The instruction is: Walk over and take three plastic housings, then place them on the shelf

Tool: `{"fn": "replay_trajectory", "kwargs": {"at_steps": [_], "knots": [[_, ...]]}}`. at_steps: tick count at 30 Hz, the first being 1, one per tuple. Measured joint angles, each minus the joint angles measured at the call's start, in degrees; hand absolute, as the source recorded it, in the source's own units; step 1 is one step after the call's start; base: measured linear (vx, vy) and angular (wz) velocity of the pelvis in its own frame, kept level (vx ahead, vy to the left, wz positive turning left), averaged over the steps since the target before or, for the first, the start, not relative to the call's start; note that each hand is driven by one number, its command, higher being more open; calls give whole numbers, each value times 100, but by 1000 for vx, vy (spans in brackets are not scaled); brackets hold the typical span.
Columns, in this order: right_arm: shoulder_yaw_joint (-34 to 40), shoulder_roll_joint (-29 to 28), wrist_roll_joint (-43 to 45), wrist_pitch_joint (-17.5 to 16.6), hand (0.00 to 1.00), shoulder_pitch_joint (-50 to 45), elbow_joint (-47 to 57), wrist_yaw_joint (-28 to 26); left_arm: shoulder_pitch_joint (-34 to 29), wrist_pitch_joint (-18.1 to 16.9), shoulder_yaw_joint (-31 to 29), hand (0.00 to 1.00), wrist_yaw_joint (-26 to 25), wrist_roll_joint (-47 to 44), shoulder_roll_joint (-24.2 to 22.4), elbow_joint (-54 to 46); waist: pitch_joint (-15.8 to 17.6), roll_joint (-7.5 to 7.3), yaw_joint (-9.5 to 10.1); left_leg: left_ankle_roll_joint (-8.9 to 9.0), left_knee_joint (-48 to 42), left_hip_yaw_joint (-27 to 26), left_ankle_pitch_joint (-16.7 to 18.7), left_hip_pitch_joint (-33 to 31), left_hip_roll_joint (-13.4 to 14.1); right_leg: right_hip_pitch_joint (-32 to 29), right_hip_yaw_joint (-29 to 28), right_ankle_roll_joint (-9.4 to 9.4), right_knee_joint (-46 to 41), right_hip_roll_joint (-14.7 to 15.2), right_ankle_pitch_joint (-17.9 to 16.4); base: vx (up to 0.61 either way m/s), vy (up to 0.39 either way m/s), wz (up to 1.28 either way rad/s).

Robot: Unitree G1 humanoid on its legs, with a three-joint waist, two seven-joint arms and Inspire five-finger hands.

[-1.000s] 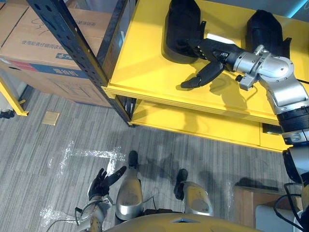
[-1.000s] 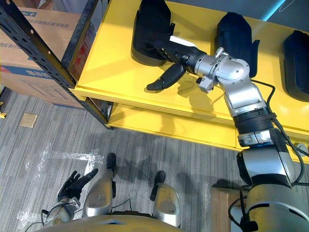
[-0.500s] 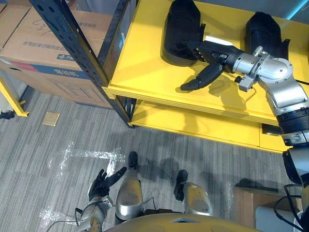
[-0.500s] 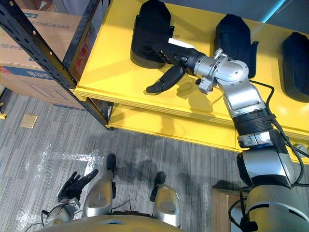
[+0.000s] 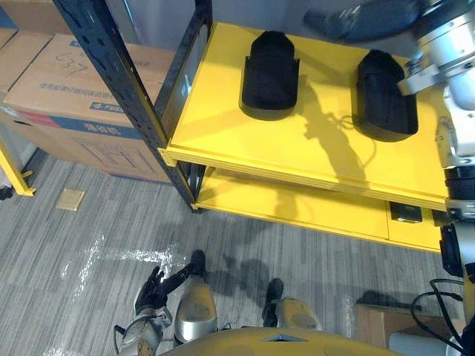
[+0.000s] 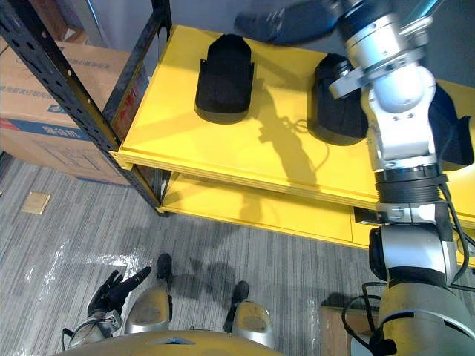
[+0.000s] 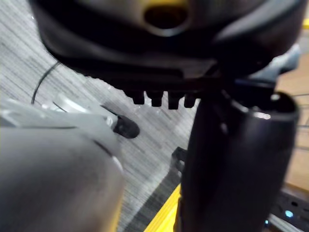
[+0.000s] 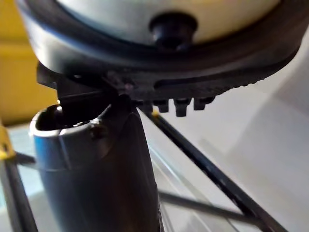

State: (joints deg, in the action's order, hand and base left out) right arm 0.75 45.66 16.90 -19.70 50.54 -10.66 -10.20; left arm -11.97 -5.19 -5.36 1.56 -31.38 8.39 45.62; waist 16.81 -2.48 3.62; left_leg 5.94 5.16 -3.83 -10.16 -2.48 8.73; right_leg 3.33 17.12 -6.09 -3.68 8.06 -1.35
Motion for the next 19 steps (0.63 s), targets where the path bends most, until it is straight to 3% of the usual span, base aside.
{"fn": "replay_trajectory", "kwargs": {"at_steps": [5, 8, 12, 15, 19], "knots": [[1293, -146, -146, -225, 100, -2021, 931, 329, -126, 61, -17, 100, 43, -142, 3, 304, -387, -174, -122, 20, 2, -226, 116, 175, 10, 78, -199, -9, 96, -4, 3, 49, -11, -20], [1791, -802, -544, -202, 100, -3425, 1094, 601, -184, 155, -213, 100, 36, -163, -3, 640, -577, -207, -386, 54, 2, -440, 181, 322, 42, 92, -390, -7, 106, -22, 1, 39, -16, -34], [2516, -1712, -989, 32, 100, -4940, 1086, 1002, -196, 267, -336, 100, -17, 131, -24, 859, -671, -123, -687, 77, 2, -698, 244, 432, 64, 31, -627, -10, 102, -29, 2, 1, -7, -36], [3056, -2301, -953, 209, 100, -5975, 1062, 773, -251, 326, -694, 100, -5, 300, -69, 1064, -772, -28, -914, 85, 1, -967, 319, 548, 75, -39, -856, -21, 85, -32, 6, 15, 12, -45], [3346, -2531, -588, 316, 100, -6725, 506, 293, -411, 337, -1016, 100, 50, 556, -50, 1074, -821, 32, -1189, 102, 1, -1273, 439, 728, 82, -51, -1123, -62, 76, -38, -2, 5, 14, -36]]}}
